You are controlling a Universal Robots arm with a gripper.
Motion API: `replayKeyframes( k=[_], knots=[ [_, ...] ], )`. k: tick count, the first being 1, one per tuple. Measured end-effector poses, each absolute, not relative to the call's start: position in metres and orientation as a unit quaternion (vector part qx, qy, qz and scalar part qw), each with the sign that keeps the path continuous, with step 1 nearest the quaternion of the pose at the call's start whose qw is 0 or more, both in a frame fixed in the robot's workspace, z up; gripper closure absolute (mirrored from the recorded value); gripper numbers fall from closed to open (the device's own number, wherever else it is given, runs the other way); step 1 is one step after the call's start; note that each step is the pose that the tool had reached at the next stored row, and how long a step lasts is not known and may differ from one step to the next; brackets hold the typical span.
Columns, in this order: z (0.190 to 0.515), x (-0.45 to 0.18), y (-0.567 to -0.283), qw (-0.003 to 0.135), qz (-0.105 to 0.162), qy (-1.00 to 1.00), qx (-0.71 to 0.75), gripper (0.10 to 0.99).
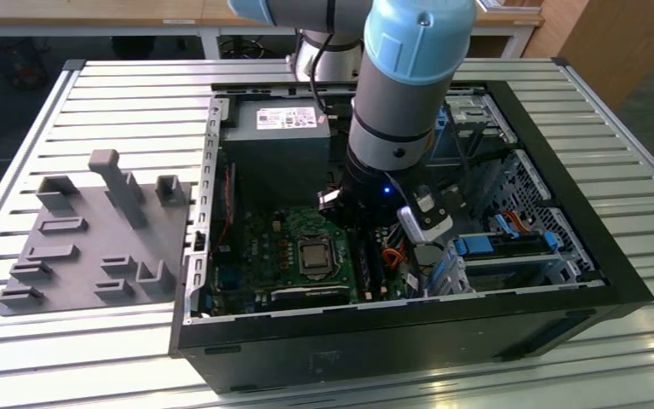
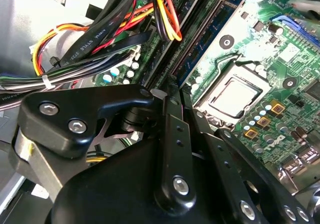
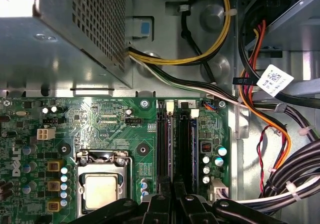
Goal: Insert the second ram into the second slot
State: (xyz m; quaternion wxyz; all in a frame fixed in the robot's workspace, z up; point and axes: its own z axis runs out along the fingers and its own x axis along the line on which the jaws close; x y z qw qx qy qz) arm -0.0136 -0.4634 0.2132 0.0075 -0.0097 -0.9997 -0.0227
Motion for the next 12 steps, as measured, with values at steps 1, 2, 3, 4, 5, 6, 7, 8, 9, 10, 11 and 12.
replayKeyframes(
  k=[1,2,3,4,5,6,7,8,9,10,11,12],
  knots=[
    [0.2132,-0.0136,-0.4634,0.007,-0.023,-1.0,-0.01,0.949],
    [0.2131,-0.0136,-0.4634,0.007,-0.023,-1.0,-0.01,0.949],
    [0.2131,-0.0136,-0.4634,0.007,-0.023,-1.0,-0.01,0.949],
    [0.2131,-0.0136,-0.4634,0.007,-0.023,-1.0,-0.01,0.949],
    [0.213,-0.0136,-0.4634,0.007,-0.023,-1.0,-0.01,0.949],
    [0.2131,-0.0136,-0.4634,0.007,-0.023,-1.0,-0.01,0.949],
    [0.2131,-0.0136,-0.4634,0.007,-0.023,-1.0,-0.01,0.949],
    [0.213,-0.0136,-0.4634,0.007,-0.023,-1.0,-0.01,0.949],
    [0.213,-0.0136,-0.4634,0.007,-0.023,-1.0,-0.01,0.949],
    [0.213,-0.0136,-0.4634,0.007,-0.023,-1.0,-0.01,0.949],
    [0.2129,-0.0136,-0.4634,0.007,-0.023,-1.0,-0.01,0.949],
    [0.2126,-0.0136,-0.4634,0.007,-0.023,-1.0,-0.01,0.949]
  ],
)
